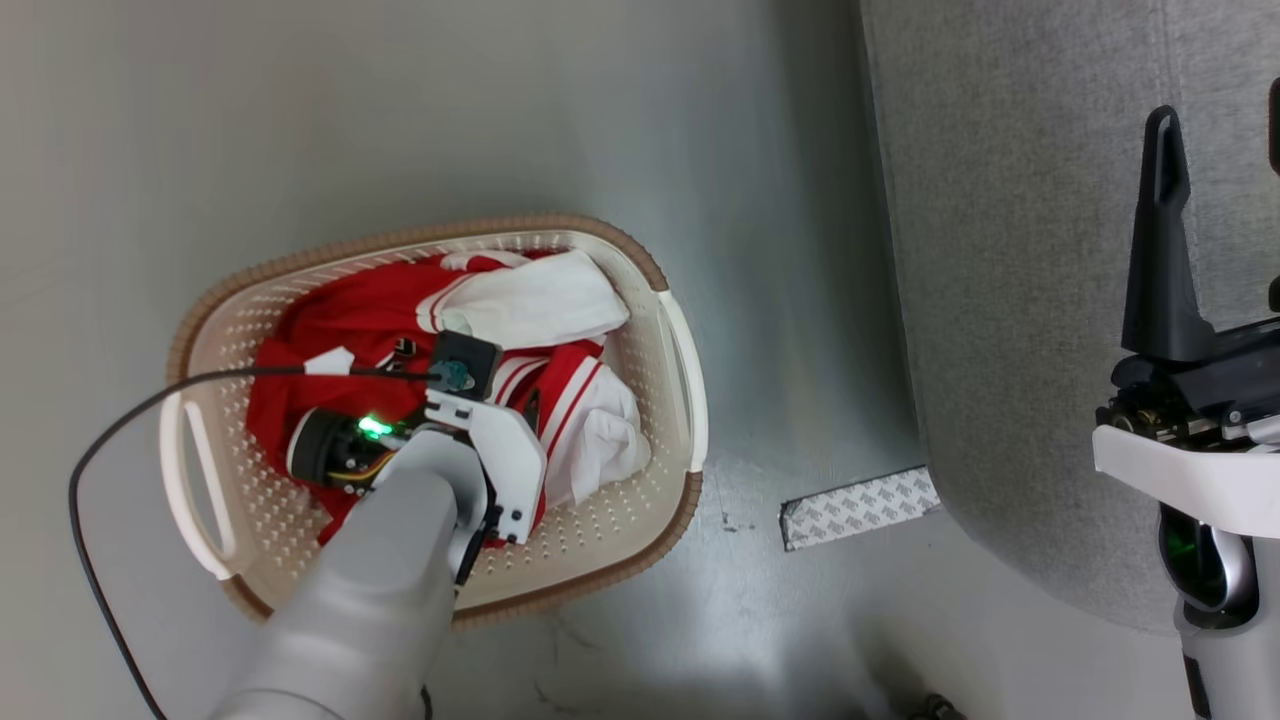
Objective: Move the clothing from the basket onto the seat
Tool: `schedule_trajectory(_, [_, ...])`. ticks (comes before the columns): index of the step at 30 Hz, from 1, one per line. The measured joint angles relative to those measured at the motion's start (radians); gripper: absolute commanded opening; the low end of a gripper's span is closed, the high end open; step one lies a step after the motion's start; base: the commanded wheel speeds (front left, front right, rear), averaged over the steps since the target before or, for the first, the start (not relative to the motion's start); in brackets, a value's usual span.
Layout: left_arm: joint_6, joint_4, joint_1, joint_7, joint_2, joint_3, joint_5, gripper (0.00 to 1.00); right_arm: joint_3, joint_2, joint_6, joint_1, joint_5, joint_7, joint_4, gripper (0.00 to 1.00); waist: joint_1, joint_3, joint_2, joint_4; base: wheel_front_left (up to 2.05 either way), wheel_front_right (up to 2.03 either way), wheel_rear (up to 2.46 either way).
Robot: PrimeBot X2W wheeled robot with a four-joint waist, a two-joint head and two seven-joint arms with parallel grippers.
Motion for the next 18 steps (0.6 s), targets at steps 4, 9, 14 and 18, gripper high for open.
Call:
schedule_trajectory(4, [0.006, 0.002, -0.02, 0.004, 0.0, -0.013, -0.011, 1.0, 0.01, 0.001, 0.0, -0.005, 0.006, 0.0, -0.001, 1.0, 0.0, 0.027, 0.0, -0.004, 0.0, 0.0, 0.0])
schedule_trajectory(9, [0.022, 0.02, -0.063, 0.018, 0.0, -0.029, -0.011, 1.0, 0.012, 0.002, 0.0, -0.014, 0.014, 0.0, -0.012, 1.0, 0.0, 0.077, -0.0001, -0.01, 0.0, 0.0, 0.0])
schedule_trajectory(14, [0.045, 0.038, -0.094, 0.025, 0.002, -0.033, -0.011, 1.0, 0.014, 0.002, 0.0, -0.029, 0.026, 0.0, -0.026, 1.0, 0.0, 0.127, 0.0, -0.013, 0.0, 0.0, 0.0])
schedule_trajectory(18, [0.076, 0.049, -0.119, 0.017, 0.022, -0.034, -0.011, 1.0, 0.025, 0.003, 0.0, -0.036, 0.034, -0.002, -0.041, 1.0, 0.0, 0.157, 0.0, -0.015, 0.0, 0.0, 0.0])
